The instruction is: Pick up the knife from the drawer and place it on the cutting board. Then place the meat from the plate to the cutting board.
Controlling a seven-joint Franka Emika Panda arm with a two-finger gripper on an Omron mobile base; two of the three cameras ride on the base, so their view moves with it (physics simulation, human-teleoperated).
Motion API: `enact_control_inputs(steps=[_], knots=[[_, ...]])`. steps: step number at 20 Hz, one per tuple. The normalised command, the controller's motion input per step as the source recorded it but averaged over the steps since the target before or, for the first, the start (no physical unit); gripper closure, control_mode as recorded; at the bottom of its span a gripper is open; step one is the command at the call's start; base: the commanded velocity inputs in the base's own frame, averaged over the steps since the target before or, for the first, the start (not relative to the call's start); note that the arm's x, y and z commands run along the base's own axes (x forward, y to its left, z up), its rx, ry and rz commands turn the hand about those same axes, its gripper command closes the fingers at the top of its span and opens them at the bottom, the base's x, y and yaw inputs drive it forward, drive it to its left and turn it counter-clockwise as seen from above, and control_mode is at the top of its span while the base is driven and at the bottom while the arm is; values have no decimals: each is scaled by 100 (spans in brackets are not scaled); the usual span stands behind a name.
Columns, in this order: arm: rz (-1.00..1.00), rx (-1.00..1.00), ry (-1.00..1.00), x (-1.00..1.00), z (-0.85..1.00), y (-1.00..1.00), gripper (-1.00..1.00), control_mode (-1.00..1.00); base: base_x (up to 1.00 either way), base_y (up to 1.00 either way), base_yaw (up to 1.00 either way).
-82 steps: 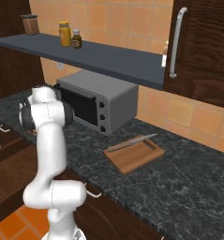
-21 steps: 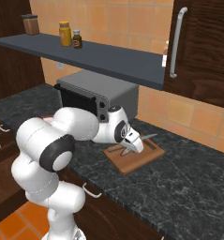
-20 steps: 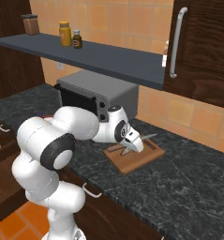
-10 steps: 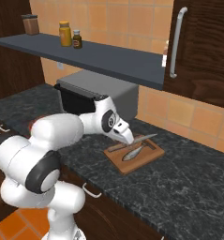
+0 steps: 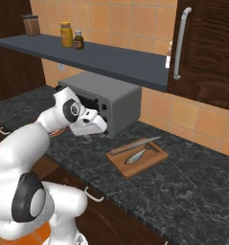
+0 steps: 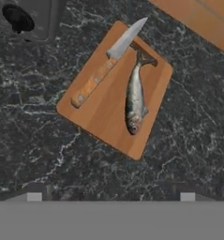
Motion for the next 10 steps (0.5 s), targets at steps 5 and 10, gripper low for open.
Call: enact_control_inputs(steps=[5,10], knots=[[50,0,36,-6,31,100,-100,-100,0,0,0],[51,0,17,1,-10,97,-100,-100,0,0,0]])
